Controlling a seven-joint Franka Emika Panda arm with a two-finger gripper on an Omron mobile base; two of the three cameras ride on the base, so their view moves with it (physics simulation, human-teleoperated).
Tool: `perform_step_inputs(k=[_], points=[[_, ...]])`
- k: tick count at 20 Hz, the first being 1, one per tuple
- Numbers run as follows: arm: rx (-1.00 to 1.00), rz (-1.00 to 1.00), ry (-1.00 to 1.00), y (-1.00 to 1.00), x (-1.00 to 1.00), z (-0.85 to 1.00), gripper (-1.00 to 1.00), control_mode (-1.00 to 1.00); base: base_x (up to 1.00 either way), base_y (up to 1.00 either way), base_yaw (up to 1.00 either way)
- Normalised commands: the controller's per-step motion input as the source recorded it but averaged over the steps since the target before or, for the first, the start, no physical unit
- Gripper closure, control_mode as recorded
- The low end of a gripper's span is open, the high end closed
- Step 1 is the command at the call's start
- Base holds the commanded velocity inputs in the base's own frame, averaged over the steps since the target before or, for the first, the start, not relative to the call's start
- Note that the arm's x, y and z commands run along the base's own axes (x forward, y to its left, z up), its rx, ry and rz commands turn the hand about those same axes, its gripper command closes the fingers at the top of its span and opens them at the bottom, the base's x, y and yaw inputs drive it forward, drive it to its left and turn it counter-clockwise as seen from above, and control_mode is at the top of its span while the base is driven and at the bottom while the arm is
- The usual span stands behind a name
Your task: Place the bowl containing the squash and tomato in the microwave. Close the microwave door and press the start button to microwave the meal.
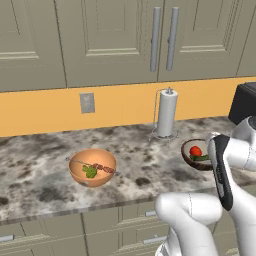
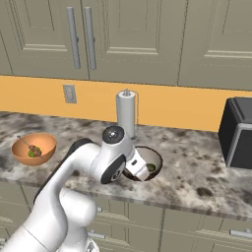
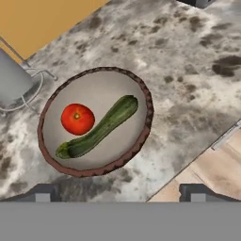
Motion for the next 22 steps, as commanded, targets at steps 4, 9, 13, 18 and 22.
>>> perform_step_inputs(k=[4, 9, 13, 18, 22], points=[[0.20, -0.09, -0.01, -0.46, 0.00, -0.03, -1.00, -1.00, 0.00, 0.00, 0.00], [0.13, 0.00, 0.01, -0.38, 0.00, -0.22, -1.00, -1.00, 0.00, 0.00, 0.00], [0.02, 0.00, 0.04, -0.13, 0.04, -0.59, -1.00, -1.00, 0.00, 0.00, 0.00], [0.00, 0.00, 0.04, 0.00, 0.26, -0.38, -1.00, -1.00, 0.00, 0.00, 0.00], [0.00, 0.00, 0.02, 0.00, 0.34, -0.15, -1.00, -1.00, 0.00, 0.00, 0.00]])
